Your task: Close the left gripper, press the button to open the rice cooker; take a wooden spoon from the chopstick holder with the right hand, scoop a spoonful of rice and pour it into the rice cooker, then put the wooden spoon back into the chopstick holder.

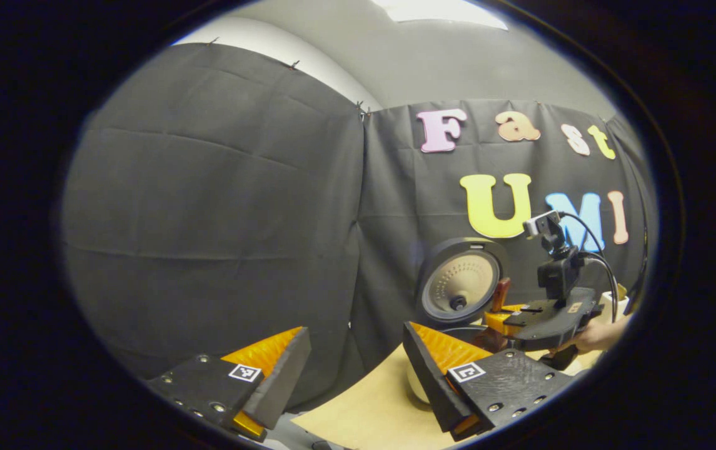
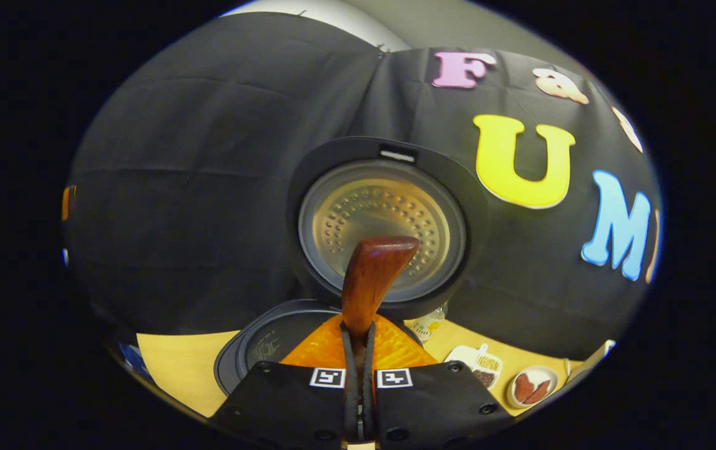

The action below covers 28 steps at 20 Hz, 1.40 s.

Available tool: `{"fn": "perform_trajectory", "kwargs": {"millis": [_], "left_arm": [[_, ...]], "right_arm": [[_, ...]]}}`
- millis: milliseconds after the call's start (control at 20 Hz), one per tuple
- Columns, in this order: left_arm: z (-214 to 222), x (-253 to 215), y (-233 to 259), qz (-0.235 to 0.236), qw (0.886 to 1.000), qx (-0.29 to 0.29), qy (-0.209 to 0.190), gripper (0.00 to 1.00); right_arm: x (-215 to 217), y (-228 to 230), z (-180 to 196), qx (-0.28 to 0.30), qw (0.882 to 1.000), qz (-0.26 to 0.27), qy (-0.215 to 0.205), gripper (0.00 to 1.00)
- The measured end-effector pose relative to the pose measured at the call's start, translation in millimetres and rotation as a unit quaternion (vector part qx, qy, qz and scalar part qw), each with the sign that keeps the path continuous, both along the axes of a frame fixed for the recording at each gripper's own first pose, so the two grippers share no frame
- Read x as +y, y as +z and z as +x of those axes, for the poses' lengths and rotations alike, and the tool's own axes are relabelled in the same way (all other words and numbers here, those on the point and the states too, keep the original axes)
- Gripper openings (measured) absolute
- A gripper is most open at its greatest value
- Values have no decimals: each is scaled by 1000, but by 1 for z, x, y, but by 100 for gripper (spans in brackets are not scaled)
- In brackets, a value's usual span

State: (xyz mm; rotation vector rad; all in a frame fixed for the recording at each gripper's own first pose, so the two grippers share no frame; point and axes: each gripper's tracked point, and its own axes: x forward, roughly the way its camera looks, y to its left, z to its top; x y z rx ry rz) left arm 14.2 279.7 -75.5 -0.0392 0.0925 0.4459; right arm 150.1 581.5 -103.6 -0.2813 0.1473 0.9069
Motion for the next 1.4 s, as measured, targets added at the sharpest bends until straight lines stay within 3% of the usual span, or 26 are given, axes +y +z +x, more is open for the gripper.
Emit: {"fn": "perform_trajectory", "kwargs": {"millis": [150,350,550,650,750,950,1150,1200,1350,1400], "left_arm": [[-2,1,-1,-2,1000,-2,2,89],[-1,2,-1,-2,1000,-3,2,89],[1,-2,1,-2,1000,-7,-4,89],[4,-5,3,-1,1000,-10,-9,89],[9,-9,6,-1,1000,-12,-16,89],[20,-24,12,0,999,-16,-37,92],[34,-44,20,2,998,-23,-64,95],[40,-50,21,2,997,-25,-71,95],[54,-67,26,0,995,-31,-94,90],[59,-72,26,0,994,-32,-101,90]], "right_arm": [[-1,9,-6,-58,998,-27,15,0],[0,16,-8,-110,992,-49,24,4],[-5,9,-3,-9,1000,2,3,5],[-15,15,2,58,997,47,-14,5],[-29,21,12,122,987,96,-34,5],[-61,30,31,222,955,179,-80,7],[-108,39,46,256,931,230,-126,5],[-120,40,51,255,927,236,-139,1],[-163,43,58,248,921,246,-172,4],[-177,43,61,244,919,249,-184,0]]}}
